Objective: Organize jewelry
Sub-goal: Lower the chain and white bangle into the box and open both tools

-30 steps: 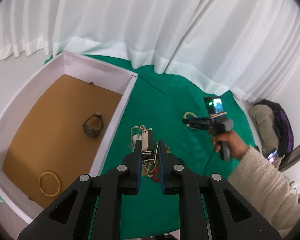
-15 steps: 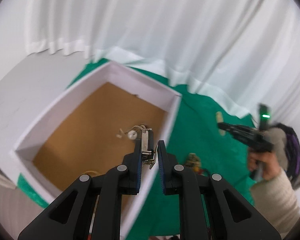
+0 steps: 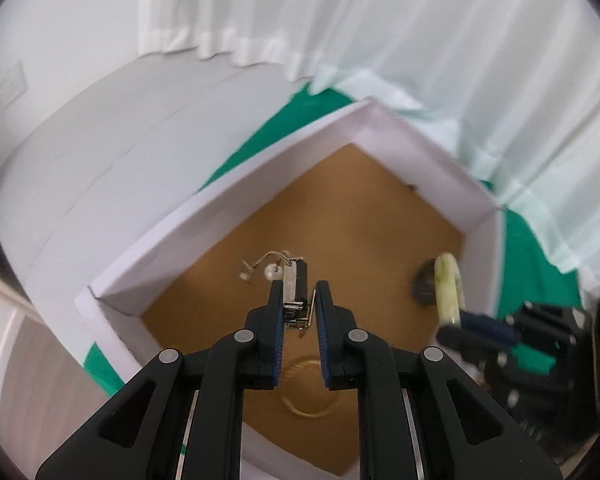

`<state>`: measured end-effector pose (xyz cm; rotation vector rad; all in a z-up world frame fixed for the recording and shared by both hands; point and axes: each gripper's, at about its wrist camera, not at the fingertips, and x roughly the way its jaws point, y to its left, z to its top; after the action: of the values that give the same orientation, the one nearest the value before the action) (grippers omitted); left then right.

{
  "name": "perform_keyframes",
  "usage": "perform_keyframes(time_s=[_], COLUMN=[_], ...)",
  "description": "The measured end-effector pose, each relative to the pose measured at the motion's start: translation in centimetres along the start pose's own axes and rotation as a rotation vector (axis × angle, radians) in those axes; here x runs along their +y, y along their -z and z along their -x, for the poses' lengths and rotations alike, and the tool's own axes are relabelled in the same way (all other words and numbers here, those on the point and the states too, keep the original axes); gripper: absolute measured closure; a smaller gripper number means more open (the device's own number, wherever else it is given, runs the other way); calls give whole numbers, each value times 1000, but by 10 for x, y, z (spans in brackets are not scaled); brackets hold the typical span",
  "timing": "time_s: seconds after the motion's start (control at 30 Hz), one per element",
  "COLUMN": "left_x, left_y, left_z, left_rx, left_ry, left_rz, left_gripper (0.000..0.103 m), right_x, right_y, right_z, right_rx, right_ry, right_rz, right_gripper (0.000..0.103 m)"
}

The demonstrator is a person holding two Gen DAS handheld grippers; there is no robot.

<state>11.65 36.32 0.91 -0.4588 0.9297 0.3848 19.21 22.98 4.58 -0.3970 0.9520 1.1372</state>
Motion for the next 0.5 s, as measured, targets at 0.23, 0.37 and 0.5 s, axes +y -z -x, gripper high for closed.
perform_keyframes(time_s=[0.23, 0.37, 0.5], left_x=[32, 36, 29], left_y=[13, 20, 23], left_z=[-40, -37, -10], left_rx=[72, 60, -23], left_ry=[-108, -143, -180], left_rz=[34, 38, 29], left_gripper=[89, 57, 25], right_x=[21, 20, 19], right_y=[8, 10, 10], right_z=[-57, -65, -45], right_rx=[126, 145, 78], right_ry=[96, 127, 122], right_rz=[77, 59, 35], right_gripper=[92, 85, 50])
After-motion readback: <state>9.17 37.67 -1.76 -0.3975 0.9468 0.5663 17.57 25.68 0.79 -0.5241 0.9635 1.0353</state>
